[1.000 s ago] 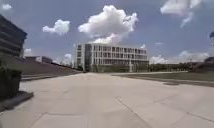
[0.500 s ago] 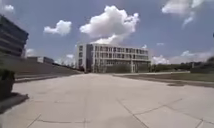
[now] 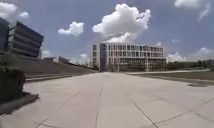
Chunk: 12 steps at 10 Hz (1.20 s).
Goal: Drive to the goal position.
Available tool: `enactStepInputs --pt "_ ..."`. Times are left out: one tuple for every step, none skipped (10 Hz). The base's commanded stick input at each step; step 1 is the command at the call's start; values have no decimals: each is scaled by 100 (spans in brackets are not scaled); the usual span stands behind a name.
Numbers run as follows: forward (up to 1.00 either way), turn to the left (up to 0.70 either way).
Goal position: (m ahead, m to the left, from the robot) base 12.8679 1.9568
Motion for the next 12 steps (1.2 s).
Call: enactStepInputs --pt "50 0" --pt "50 0" --pt "50 0" --pt "50 0" --pt "50 0" --pt "50 0" --pt "50 0" --pt "50 0" --pt "50 0" --pt "50 0" --pt "50 0" --pt "50 0"
